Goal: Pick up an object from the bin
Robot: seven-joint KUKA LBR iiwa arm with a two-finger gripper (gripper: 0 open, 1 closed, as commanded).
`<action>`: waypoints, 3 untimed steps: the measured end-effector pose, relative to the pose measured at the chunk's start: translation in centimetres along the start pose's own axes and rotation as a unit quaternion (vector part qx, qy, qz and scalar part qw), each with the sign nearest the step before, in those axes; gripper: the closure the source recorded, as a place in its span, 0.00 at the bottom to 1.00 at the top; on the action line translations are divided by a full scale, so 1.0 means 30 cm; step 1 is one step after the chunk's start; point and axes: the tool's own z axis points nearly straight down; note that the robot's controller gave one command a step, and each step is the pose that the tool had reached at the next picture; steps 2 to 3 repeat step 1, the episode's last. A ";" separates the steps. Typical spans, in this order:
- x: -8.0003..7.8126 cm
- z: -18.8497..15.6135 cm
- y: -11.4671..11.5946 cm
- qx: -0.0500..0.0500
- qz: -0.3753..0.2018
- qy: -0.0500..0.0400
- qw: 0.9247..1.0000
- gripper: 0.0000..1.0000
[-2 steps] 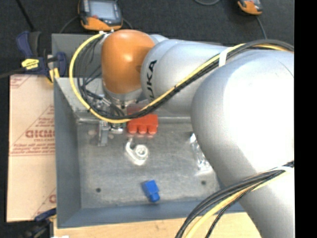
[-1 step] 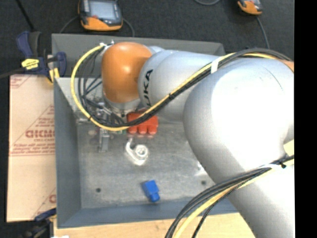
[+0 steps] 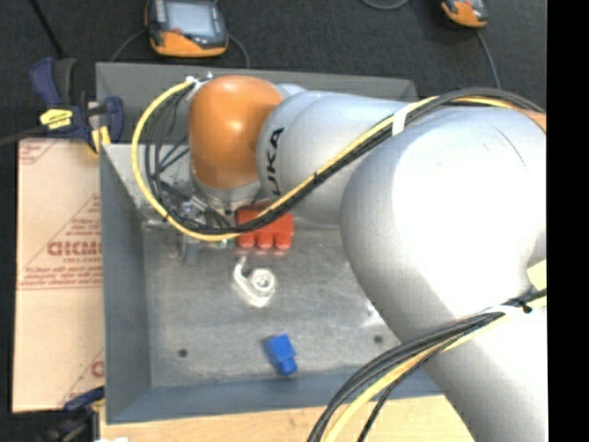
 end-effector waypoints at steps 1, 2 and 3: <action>0.015 -0.406 0.098 -0.001 -0.012 -0.004 1.000 1.00; 0.015 -0.406 0.098 -0.001 -0.012 -0.004 1.000 1.00; 0.015 -0.406 0.098 -0.001 -0.012 -0.004 1.000 1.00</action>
Offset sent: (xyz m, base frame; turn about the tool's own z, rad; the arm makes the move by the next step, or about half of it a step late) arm -0.0082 0.0281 0.1143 -0.0195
